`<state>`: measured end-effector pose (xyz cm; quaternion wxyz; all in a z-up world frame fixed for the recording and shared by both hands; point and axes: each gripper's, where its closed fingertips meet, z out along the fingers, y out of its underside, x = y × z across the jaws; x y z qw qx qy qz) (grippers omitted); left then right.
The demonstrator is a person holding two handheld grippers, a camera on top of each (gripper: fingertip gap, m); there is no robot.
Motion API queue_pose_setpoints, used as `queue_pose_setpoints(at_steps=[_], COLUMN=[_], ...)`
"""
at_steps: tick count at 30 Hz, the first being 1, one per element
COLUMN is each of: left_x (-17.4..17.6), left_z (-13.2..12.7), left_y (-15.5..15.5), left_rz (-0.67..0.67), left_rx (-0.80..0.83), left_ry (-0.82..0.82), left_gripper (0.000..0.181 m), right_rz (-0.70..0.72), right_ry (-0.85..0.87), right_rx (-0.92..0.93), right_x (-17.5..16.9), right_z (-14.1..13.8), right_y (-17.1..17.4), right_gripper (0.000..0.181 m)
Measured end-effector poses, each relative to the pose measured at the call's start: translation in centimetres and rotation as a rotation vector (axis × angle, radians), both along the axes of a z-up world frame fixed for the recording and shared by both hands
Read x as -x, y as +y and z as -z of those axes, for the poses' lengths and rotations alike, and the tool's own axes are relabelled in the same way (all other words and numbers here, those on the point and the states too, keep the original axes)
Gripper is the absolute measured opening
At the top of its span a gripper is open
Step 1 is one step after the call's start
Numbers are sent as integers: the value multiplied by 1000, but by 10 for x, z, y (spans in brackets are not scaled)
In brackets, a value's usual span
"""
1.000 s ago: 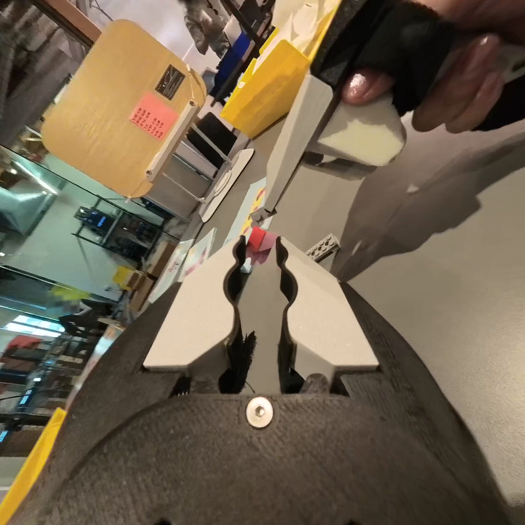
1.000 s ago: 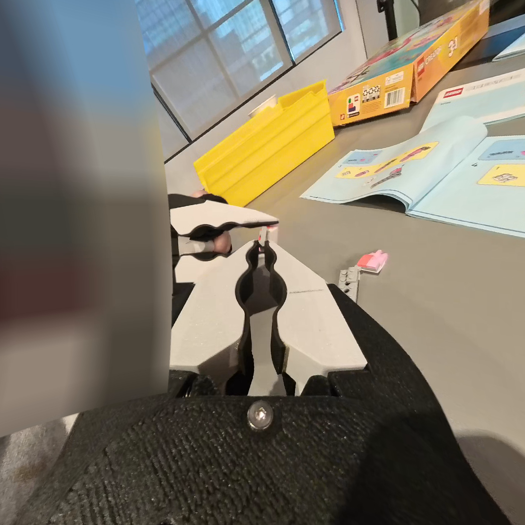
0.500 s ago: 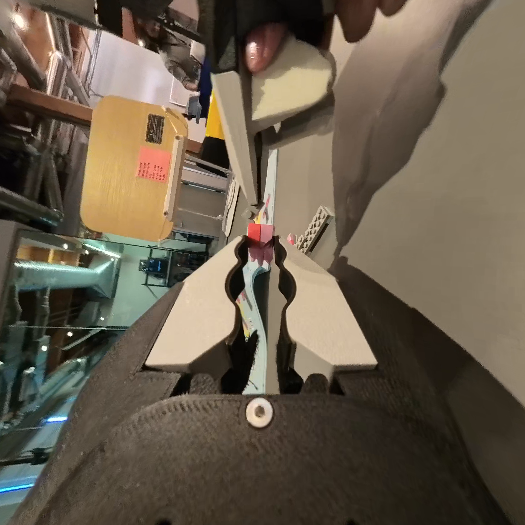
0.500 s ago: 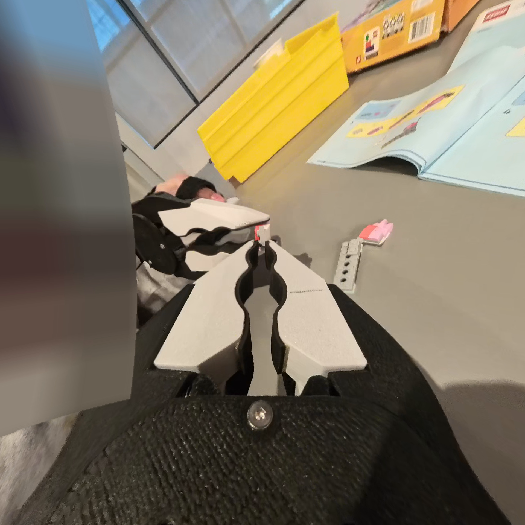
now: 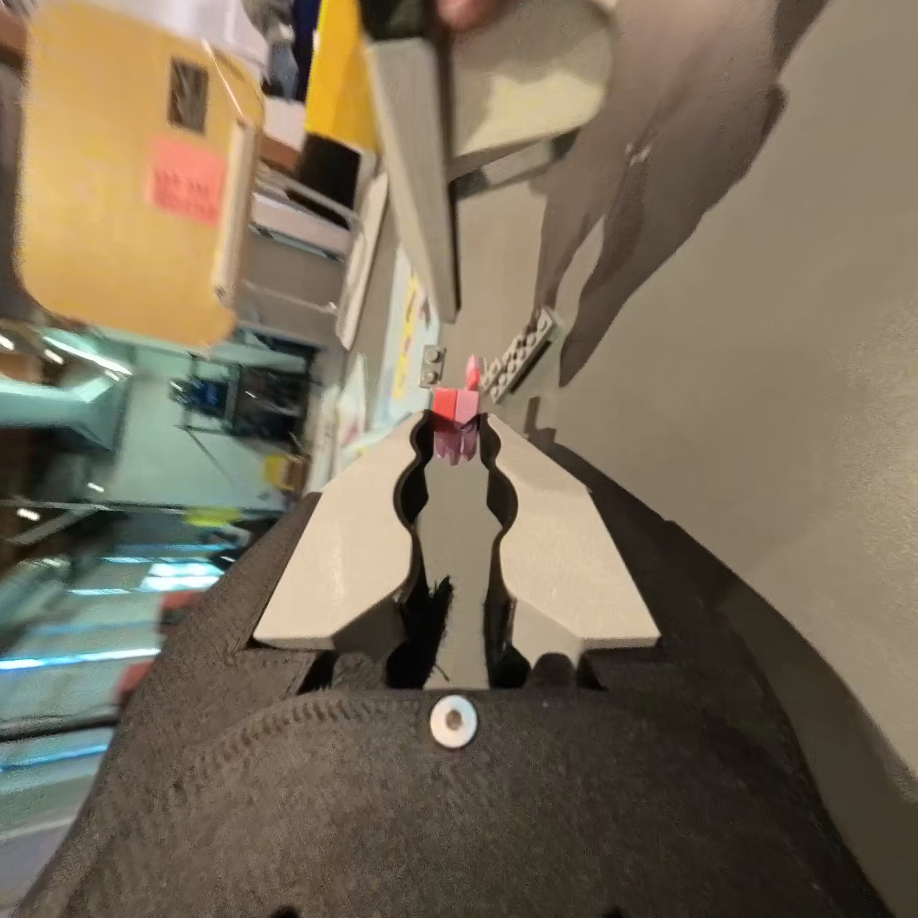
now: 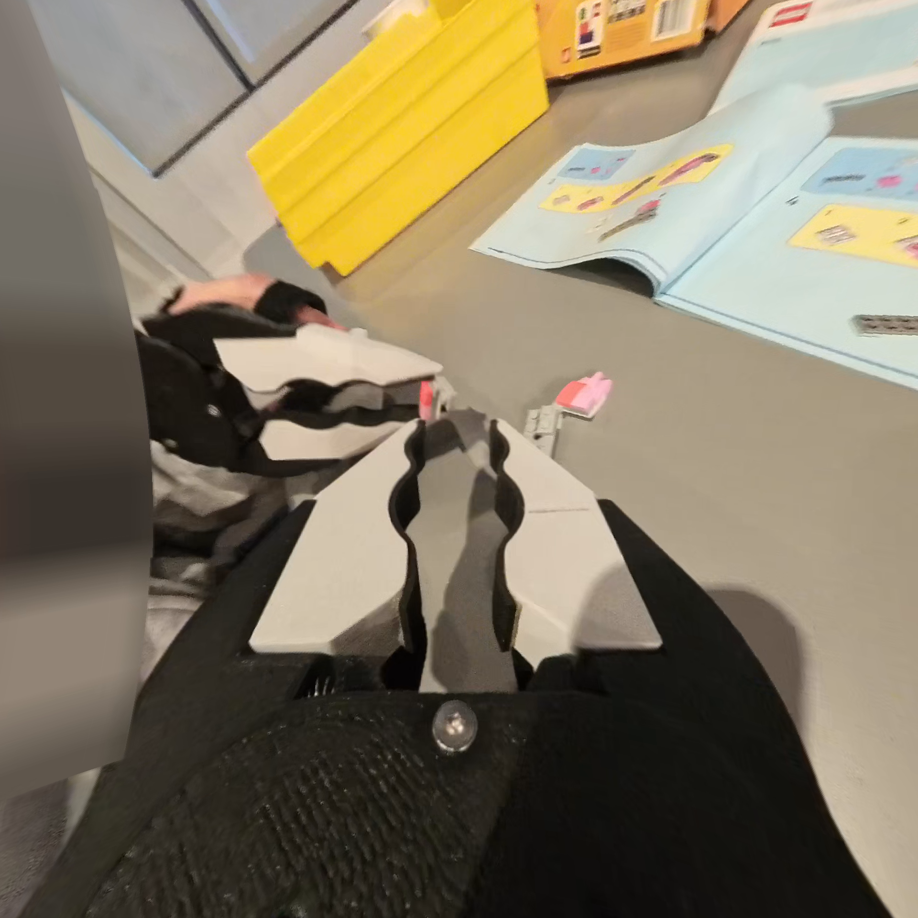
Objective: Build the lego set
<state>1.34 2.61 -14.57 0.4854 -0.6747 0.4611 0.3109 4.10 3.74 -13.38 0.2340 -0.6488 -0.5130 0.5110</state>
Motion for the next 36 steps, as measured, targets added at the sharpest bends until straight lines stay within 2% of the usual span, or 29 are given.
queue_pose_setpoints(at_steps=[4, 7, 10, 13, 15, 18, 21, 24, 28, 32, 36], left_x=[7, 9, 16, 18, 21, 29, 27, 21, 41, 52, 56], left_z=[14, 17, 16, 12, 8, -2, -19, -26, -30, -29, -21], left_y=[-2, -4, -1, 2, 5, 15, 31, 52, 99, 136, 152], left_rz=[-32, -8, -9, 6, 15, 36, 120, 206, 165, 140, 201], left_rx=[184, 285, 316, 320, 315, 309, 325, 403, 457, 570, 620], left_ry=[-241, -331, -359, -380, -376, -363, -408, -452, -377, -384, -293], left_gripper=[17, 17, 17, 18, 18, 18, 17, 17, 17, 17, 18], right_rz=[42, 54, 51, 48, 30, 54, 59, -13, -130, -125, -86], right_ry=[-144, -217, -255, -286, -302, -280, -215, -187, -133, -60, -39], right_rx=[-198, -301, -340, -387, -398, -490, -593, -700, -693, -670, -734], right_x=[0, 0, 1, 1, 1, 5, 16, 34, 53, 52, 38], right_z=[31, 43, 48, 49, 49, 38, 13, 0, 3, 5, 11], right_y=[9, 13, 14, 18, 19, 40, 72, 107, 143, 161, 169], right_gripper=[28, 27, 26, 15, 15, 14, 14, 14, 14, 14, 14])
